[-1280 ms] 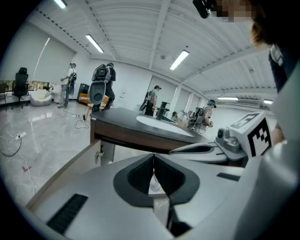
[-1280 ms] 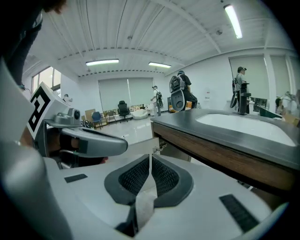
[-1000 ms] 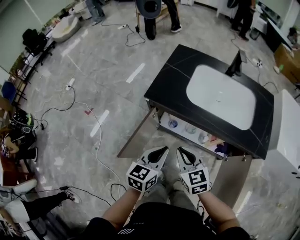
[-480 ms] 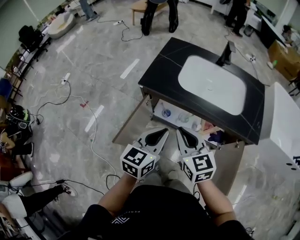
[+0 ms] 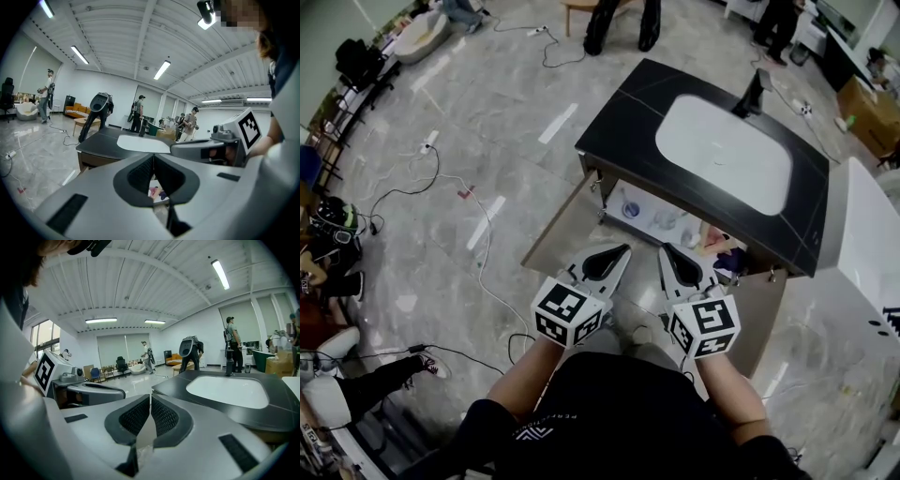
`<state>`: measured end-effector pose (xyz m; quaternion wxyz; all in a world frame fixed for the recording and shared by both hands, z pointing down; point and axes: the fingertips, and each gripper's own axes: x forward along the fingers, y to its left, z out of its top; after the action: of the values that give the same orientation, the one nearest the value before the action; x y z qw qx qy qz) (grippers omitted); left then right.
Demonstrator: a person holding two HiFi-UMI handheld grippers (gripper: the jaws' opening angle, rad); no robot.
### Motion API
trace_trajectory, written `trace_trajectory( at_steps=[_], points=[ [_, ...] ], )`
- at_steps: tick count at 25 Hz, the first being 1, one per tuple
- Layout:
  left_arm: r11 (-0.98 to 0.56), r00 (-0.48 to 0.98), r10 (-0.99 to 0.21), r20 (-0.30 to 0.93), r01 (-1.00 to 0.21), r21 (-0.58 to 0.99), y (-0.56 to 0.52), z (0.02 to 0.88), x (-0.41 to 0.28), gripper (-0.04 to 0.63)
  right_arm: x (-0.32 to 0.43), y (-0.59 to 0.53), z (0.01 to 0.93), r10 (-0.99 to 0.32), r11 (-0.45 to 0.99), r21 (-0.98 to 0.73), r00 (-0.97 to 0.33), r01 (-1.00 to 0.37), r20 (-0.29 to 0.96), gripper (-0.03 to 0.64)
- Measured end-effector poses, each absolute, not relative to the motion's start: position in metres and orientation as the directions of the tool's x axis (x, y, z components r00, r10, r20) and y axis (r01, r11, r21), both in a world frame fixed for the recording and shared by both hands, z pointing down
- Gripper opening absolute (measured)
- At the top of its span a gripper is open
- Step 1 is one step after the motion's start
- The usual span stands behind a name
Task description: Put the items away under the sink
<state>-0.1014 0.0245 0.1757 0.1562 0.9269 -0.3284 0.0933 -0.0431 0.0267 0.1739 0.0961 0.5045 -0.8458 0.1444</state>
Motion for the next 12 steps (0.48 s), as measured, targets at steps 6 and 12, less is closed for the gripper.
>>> trace_trajectory(
  at_steps=[6,12],
  points=[
    [-0.730,0.765,-0.580,0.280,-0.640,0.238,0.0307,0.1782,-0.1020,0.011,-0.0457,0.0321,0.1755,-0.822,0.448,-0.169,-0.479,-0.878,0.309,0.040],
    [-0.736,0.766,-0.573,0.292,-0.638,0.226,0.0303,0.1828,-0.1038,0.011,-0.0505,0.0344,0.1815,-0.815,0.445,-0.196,-0.486,-0.874,0.315,0.040]
  ],
)
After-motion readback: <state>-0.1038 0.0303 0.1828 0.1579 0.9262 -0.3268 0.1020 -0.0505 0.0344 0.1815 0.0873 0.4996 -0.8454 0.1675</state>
